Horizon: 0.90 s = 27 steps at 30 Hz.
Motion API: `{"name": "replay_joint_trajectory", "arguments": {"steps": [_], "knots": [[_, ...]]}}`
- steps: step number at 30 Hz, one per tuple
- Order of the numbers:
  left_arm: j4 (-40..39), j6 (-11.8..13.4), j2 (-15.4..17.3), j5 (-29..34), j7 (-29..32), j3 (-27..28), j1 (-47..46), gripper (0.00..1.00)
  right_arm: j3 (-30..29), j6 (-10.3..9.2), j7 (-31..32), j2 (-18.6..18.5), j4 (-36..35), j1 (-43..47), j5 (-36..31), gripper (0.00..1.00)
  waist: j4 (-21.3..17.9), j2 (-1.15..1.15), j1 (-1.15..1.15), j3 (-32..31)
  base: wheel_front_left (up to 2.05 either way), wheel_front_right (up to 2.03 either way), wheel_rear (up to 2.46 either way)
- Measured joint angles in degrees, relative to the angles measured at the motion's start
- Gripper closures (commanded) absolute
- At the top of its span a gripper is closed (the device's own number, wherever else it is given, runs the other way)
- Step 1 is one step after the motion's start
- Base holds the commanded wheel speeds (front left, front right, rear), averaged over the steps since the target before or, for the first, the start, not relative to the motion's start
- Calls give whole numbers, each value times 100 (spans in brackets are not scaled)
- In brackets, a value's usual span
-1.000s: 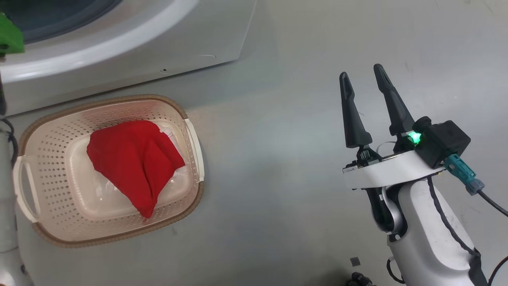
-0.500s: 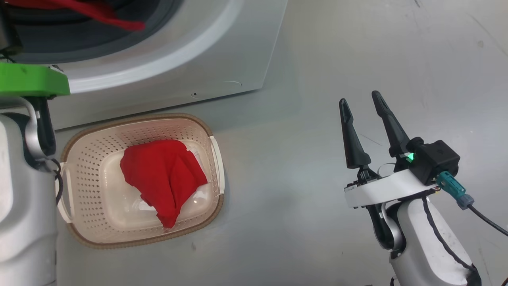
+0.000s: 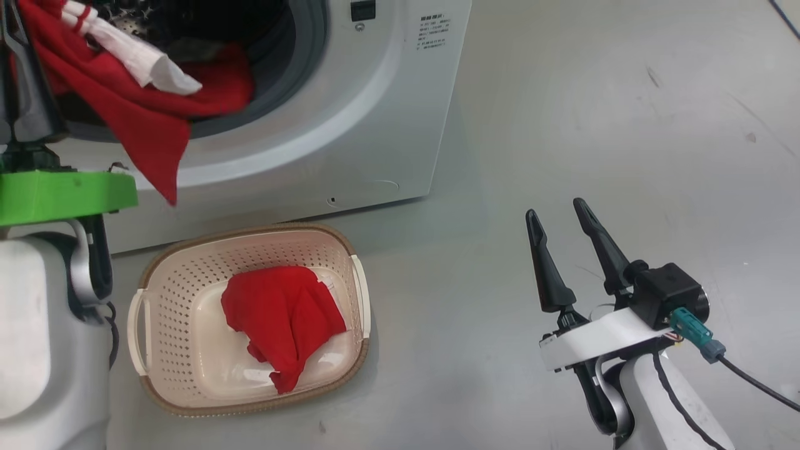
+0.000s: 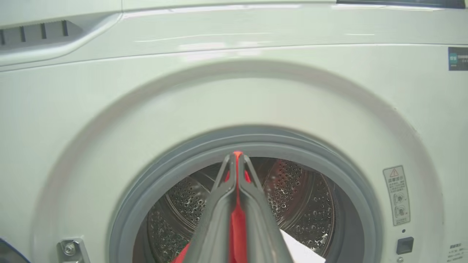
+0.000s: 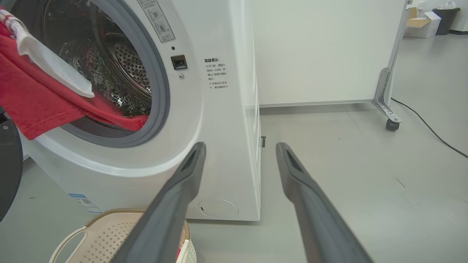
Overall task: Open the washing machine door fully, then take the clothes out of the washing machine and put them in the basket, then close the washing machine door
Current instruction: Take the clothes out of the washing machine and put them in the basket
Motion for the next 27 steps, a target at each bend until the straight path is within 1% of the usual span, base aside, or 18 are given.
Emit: {"name": "replay_joint_trajectory", "arguments": {"steps": [8, 11, 12, 13, 17, 23, 27], "knots": [[-469, 24, -81, 25, 0, 2, 571, 100, 3, -7, 0, 1, 11, 291, -1, 0, 34, 0, 0, -424, 0, 0, 0], [-537, 51, -199, 23, 0, -25, 865, 100, -2, -20, 0, 2, -18, 341, -11, 0, 49, 0, 0, -494, 0, 0, 0], [-537, 51, -199, 23, 0, -25, 865, 100, -2, -20, 0, 2, -18, 341, -11, 0, 49, 0, 0, -494, 0, 0, 0], [-566, 56, -316, 10, 8, -81, 1033, 100, -20, -53, 0, 1, -58, 346, -44, 0, 77, 0, 0, -501, 0, 0, 0], [-584, 69, -378, -14, 19, -89, 1276, 100, -10, -52, 0, 3, -78, 348, -63, 0, 103, 0, 0, -494, 0, 0, 0], [-510, 70, -482, -91, 203, -281, 1709, 100, -13, -52, 0, 1, -185, 351, -97, 0, 150, 0, 0, -404, 0, 0, 0], [-393, 71, -512, -77, 202, -350, 1914, 100, 2, -49, 0, 2, -223, 349, -103, 0, 159, 0, 0, -301, 0, 0, 0]]}}
